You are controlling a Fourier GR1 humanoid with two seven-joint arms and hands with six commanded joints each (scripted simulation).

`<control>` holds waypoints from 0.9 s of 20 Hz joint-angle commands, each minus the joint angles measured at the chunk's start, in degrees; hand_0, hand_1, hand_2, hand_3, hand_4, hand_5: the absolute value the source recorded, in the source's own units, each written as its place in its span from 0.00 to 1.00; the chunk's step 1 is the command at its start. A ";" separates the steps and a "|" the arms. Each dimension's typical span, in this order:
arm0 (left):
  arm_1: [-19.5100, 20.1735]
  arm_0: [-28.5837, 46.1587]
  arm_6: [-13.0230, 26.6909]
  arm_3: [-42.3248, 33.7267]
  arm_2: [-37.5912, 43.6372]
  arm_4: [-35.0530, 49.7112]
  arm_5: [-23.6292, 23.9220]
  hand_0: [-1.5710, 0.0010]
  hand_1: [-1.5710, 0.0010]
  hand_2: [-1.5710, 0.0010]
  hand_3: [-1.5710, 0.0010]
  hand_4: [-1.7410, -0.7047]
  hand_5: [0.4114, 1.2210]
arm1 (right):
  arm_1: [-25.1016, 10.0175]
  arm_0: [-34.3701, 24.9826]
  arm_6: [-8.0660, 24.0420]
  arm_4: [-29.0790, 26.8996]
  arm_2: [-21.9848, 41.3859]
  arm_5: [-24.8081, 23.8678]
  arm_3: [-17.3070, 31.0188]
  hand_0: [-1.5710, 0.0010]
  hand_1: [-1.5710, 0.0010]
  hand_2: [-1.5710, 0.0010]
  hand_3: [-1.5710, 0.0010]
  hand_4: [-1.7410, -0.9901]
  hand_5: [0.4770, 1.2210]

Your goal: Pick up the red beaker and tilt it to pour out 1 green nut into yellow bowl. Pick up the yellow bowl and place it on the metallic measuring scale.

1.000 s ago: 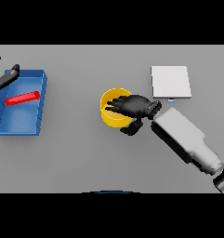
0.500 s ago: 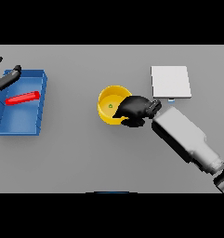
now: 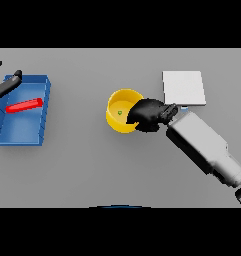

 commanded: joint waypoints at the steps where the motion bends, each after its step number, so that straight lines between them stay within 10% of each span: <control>1: 0.15 0.10 -0.13 0.01 0.08 0.15 -0.24 1.00 1.00 1.00 1.00 0.93 0.36 | -1.08 -0.02 0.40 -0.83 -0.81 1.06 -1.84 0.02 0.02 0.08 0.26 0.01 0.99; 11: -0.28 -1.28 -0.10 0.39 0.75 1.49 -0.80 1.00 1.00 1.00 1.00 0.91 0.36 | -6.56 1.44 7.49 -2.79 -5.11 4.87 -11.22 0.03 0.00 0.03 0.25 0.00 1.00; 18: -0.08 0.32 2.84 -2.89 1.56 3.16 -0.67 1.00 1.00 1.00 1.00 0.87 0.40 | -10.76 -0.92 5.85 -1.54 -9.42 -2.11 -4.73 0.01 0.00 0.02 0.26 0.00 1.00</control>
